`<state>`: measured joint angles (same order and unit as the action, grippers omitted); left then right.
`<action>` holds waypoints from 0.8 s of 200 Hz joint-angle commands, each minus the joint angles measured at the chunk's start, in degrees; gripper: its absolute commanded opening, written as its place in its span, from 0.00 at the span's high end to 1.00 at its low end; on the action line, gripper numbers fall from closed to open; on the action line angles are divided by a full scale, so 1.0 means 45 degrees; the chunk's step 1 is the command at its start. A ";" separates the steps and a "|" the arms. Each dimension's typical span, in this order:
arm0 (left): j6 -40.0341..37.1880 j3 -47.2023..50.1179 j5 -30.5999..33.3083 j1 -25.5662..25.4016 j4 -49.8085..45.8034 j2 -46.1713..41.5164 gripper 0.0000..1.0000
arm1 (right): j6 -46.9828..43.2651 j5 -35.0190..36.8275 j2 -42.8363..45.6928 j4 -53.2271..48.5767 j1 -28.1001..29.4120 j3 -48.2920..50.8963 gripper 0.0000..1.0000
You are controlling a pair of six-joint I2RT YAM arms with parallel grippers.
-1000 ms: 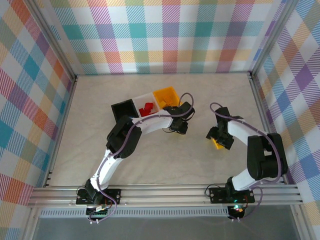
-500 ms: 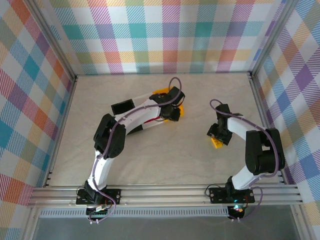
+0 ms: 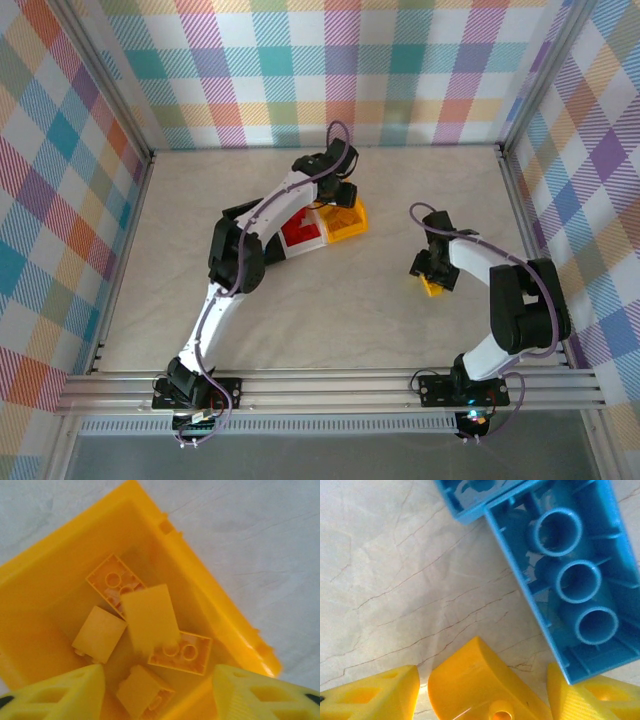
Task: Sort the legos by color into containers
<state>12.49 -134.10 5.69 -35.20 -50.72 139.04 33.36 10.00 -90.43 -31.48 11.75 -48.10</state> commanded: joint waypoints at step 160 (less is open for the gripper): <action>0.0406 0.6109 -0.0701 0.0316 0.1208 -0.6700 0.27 | 0.0008 -0.1436 0.0893 -0.1257 0.2518 -0.1731 0.66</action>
<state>13.06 -111.85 3.20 -34.61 -47.81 116.95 32.58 5.98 -87.66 -35.81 20.47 -49.63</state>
